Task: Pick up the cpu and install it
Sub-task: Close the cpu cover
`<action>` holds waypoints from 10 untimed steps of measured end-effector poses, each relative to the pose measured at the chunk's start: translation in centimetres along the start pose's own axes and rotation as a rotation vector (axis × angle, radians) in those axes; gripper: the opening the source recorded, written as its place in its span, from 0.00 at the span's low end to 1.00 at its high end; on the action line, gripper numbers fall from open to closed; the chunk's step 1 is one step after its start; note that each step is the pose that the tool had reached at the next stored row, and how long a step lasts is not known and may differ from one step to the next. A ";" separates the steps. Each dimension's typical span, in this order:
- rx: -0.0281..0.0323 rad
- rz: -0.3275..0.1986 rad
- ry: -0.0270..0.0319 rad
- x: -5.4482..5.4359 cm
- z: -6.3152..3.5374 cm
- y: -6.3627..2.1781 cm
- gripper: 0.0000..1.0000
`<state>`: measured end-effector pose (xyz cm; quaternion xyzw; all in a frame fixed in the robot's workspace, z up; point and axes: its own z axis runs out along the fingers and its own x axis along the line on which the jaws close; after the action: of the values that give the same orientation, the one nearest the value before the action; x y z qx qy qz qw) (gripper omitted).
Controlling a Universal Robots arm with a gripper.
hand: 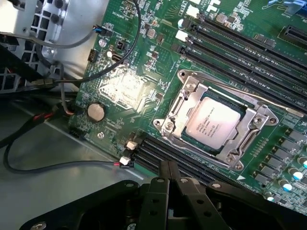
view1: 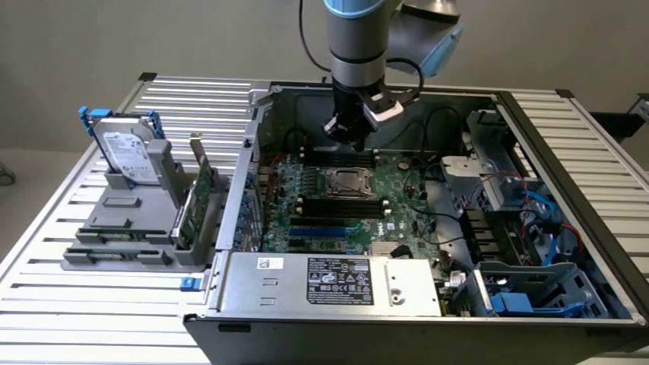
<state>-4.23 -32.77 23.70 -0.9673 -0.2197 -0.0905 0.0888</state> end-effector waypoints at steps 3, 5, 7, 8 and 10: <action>0.0010 0.001 -0.0022 -0.1 -0.60 0.21 0.11; 0.0017 0.001 -0.0037 -0.3 -0.83 0.59 0.11; 0.0024 0.002 -0.0054 -0.6 -1.07 1.04 0.11; 0.0028 0.003 -0.0063 -0.7 -1.19 1.24 0.11; 0.0035 0.004 -0.0084 -0.9 -1.46 1.62 0.11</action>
<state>-4.47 -34.87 24.72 -0.9679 -0.2184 -0.0859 0.0898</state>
